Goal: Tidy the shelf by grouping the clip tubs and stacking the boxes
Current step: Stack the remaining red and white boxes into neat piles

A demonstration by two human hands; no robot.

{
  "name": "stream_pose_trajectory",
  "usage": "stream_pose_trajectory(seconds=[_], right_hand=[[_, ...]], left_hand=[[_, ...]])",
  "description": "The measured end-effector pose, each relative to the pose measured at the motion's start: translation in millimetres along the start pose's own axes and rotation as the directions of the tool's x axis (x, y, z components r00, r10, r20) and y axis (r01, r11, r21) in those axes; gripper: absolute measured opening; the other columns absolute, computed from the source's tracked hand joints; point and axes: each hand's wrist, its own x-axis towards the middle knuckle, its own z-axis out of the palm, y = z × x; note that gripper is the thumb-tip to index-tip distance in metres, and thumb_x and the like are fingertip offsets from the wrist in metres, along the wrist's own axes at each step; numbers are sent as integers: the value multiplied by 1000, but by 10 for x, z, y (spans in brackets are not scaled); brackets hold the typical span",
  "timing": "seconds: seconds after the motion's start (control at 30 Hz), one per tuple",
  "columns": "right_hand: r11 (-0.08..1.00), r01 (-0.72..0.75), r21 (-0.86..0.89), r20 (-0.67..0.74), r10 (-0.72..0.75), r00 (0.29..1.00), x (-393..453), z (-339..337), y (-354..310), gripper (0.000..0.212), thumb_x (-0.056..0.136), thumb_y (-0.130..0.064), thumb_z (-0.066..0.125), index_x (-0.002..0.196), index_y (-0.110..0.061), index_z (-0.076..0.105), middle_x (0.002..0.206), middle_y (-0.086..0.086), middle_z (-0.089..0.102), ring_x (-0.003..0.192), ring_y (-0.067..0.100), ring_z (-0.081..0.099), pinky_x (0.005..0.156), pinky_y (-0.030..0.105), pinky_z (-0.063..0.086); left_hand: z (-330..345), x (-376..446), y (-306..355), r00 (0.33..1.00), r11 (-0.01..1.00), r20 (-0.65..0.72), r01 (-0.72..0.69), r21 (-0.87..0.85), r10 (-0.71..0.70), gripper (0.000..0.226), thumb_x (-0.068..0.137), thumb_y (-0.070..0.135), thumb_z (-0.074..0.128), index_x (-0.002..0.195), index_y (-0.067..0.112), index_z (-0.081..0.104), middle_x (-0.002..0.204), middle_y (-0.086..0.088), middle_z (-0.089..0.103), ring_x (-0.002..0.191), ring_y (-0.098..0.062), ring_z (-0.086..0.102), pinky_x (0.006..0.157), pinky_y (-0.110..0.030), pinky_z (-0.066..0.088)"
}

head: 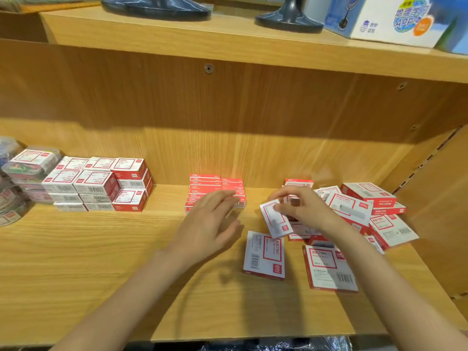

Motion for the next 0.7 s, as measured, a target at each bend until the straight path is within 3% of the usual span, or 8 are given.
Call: stream_pose_trajectory(seconds=[0.07,0.13,0.2,0.27,0.4,0.53,0.6,0.7], right_hand=[[999,-20,-41,75,23,997,-155,70,57,16,80,-6,68,91,-18,68,81,-4,62,67,10,51,62,22,40],[995,-36,-93,45,41,998,-272,129,93,16,81,-10,68,92,-21,67,82,-7,61,68,10,51,63,23,40],[985,-30,-168,-11,29,1000,-375,134,99,16,81,-13,68,95,-20,65,91,-6,61,80,13,56,70,25,44],[973,-14,-231,-48,2,999,-487,91,86,18,80,-14,69,96,-19,64,94,-6,59,85,11,55,72,23,45],[955,-23,-295,-92,-4,996,-679,-87,128,23,77,-14,72,98,-17,64,88,-6,54,73,2,47,60,11,36],[954,-56,-294,-113,24,993,-782,-149,135,23,79,-14,71,101,-14,64,79,-15,49,68,0,46,59,6,37],[939,-57,-338,-109,21,994,-793,-129,131,22,81,-16,68,103,-14,62,83,-11,51,70,2,47,58,8,37],[866,-28,-499,-61,-3,998,-756,-98,135,22,85,-20,64,106,-14,61,101,-1,54,87,10,50,71,18,38]], left_hand=[[63,-68,174,992,992,128,21,-125,-5,61,85,53,41,132,15,47,135,-2,47,124,-14,40,106,-28,30],[156,-121,285,953,986,304,63,-157,-13,75,80,64,45,140,21,34,144,4,36,130,-8,29,107,-21,20],[252,-158,299,918,985,396,91,-146,-26,86,75,65,56,143,22,25,147,7,30,132,-6,25,107,-17,16],[297,-170,277,914,984,404,95,-148,-27,93,68,71,55,143,23,26,145,7,32,130,-7,27,109,-21,20],[286,-94,251,913,989,408,75,-127,-17,94,61,73,56,138,24,34,133,9,40,122,-7,34,104,-23,25],[253,4,203,917,995,391,93,-33,-73,105,51,86,39,136,25,36,119,6,41,112,-9,35,98,-30,35],[239,38,194,916,997,396,78,-8,-69,102,54,82,36,136,22,36,123,5,40,117,-11,34,99,-28,33],[229,113,265,918,999,398,15,-33,0,110,53,91,29,136,19,40,134,3,39,125,-15,33,106,-34,30]])
